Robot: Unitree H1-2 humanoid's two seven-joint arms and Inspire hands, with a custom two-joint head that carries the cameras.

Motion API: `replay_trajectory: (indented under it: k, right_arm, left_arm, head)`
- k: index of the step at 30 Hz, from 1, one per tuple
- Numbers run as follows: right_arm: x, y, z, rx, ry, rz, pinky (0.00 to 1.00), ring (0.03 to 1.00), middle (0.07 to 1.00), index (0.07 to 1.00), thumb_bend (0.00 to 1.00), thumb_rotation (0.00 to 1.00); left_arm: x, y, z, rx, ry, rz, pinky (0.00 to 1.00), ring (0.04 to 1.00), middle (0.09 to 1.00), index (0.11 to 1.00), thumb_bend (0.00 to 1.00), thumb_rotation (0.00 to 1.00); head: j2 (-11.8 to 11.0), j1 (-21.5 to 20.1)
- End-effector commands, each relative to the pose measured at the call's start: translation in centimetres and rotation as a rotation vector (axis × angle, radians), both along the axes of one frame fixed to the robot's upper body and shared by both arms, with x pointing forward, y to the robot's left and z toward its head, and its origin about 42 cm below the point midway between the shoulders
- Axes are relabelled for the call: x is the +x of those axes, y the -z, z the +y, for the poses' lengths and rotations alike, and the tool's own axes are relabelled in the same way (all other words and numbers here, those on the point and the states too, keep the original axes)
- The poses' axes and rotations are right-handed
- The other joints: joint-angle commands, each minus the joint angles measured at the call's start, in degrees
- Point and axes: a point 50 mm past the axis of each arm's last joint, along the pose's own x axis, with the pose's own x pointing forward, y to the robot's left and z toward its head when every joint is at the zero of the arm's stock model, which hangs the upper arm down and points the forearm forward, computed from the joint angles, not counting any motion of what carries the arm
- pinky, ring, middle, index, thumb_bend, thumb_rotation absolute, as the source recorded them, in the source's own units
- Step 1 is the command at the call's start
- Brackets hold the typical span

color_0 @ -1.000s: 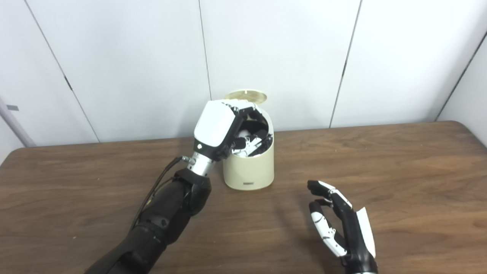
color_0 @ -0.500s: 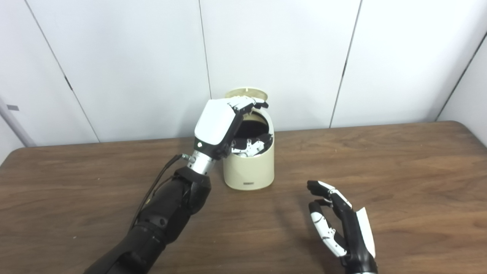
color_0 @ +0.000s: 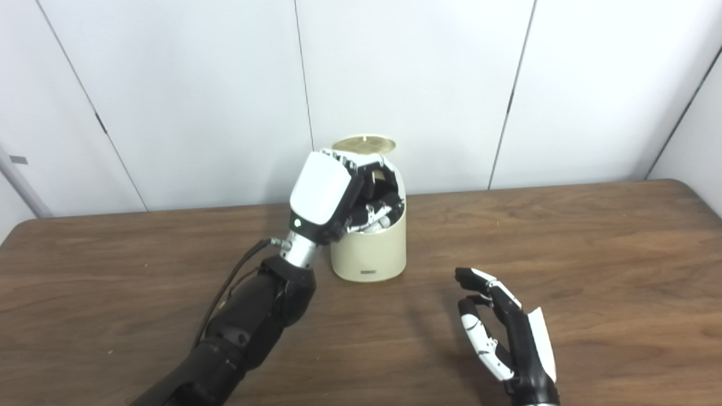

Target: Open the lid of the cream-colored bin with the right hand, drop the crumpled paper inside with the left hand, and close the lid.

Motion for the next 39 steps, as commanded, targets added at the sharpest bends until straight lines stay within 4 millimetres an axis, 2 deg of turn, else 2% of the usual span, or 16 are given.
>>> replay_trajectory:
  k: [1, 9, 13, 19, 27, 30, 32, 35, 39]
  right_arm:
    - [0.0, -1.0, 0.2, 0.004, -0.005, -0.055, 0.66, 0.754, 0.750, 0.743, 0.12, 0.72]
    - [0.1, -0.9, -0.1, 0.010, -0.012, -0.053, 0.67, 0.758, 0.752, 0.743, 0.12, 0.72]
    - [0.3, -0.7, -0.4, 0.004, -0.013, -0.053, 0.66, 0.753, 0.748, 0.741, 0.12, 0.72]
    - [0.4, -0.6, -1.2, 0.006, -0.014, -0.047, 0.67, 0.754, 0.751, 0.741, 0.12, 0.71]
    - [0.4, -0.6, -1.8, -0.002, -0.013, -0.040, 0.67, 0.753, 0.752, 0.742, 0.14, 0.77]
    - [0.5, -0.5, -2.0, 0.005, -0.017, -0.044, 0.68, 0.755, 0.750, 0.737, 0.14, 0.75]
    - [0.6, -0.5, -2.1, 0.005, -0.017, -0.046, 0.67, 0.752, 0.746, 0.733, 0.14, 0.75]
    - [0.6, -0.5, -2.3, 0.001, -0.016, -0.046, 0.67, 0.748, 0.743, 0.730, 0.13, 0.74]
    - [0.6, -0.6, -2.6, 0.001, -0.017, -0.046, 0.67, 0.748, 0.742, 0.730, 0.14, 0.74]
  left_arm:
    - [0.6, -2.9, 0.1, -0.060, 0.023, -0.083, 0.14, 0.178, 0.242, 0.470, 0.51, 0.05]
    - [-0.5, -3.0, 0.6, -0.128, 0.034, -0.077, 0.13, 0.177, 0.250, 0.470, 0.51, 0.05]
    - [-1.9, -3.0, 2.4, -0.196, 0.038, -0.077, 0.14, 0.183, 0.255, 0.471, 0.51, 0.05]
    - [-5.6, -3.9, 5.5, -0.349, 0.043, -0.125, 0.13, 0.176, 0.250, 0.471, 0.51, 0.05]
    - [-10.2, -4.8, 9.7, -0.498, -0.029, -0.159, 0.10, 0.142, 0.218, 0.471, 0.51, 0.06]
    - [-11.7, -4.1, 11.2, -0.550, -0.042, -0.109, 0.12, 0.165, 0.241, 0.471, 0.51, 0.05]
    - [-13.2, -2.7, 12.6, -0.577, -0.055, -0.036, 0.12, 0.172, 0.250, 0.471, 0.51, 0.05]
    - [-15.2, -0.7, 14.3, -0.610, -0.082, 0.055, 0.11, 0.152, 0.226, 0.472, 0.51, 0.04]
    - [-17.2, 0.8, 15.6, -0.647, -0.121, 0.119, 0.09, 0.138, 0.212, 0.472, 0.51, 0.04]
  head:
    - [0.1, -0.1]
    - [0.1, 0.6]
    - [-0.3, 1.2]
    - [-0.1, 2.7]
    - [0.0, 3.7]
    - [0.0, 4.1]
    - [0.1, 4.0]
    - [0.1, 4.3]
    - [0.2, 4.7]
